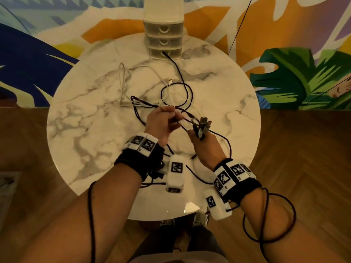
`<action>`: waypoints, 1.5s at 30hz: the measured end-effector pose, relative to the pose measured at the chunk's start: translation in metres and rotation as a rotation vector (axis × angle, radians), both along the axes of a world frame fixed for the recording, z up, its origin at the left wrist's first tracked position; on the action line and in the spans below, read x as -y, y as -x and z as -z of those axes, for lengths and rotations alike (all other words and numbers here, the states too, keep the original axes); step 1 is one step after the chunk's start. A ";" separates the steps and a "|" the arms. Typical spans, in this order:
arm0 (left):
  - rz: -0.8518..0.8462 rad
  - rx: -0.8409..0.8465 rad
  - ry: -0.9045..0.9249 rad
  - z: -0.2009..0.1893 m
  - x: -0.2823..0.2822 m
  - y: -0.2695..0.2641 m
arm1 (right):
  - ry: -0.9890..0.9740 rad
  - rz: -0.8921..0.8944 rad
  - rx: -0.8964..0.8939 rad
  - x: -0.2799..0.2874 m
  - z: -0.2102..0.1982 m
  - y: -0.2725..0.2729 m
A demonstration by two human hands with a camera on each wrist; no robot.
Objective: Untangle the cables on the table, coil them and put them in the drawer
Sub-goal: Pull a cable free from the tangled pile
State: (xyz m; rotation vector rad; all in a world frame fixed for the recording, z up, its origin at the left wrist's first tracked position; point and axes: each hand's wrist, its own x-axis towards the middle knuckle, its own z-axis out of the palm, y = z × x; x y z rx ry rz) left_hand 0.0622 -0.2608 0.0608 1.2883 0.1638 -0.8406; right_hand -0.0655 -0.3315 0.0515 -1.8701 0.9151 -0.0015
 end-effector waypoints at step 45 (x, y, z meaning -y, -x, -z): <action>0.428 0.537 -0.055 -0.041 0.014 0.030 | -0.167 0.019 0.134 0.034 -0.004 0.060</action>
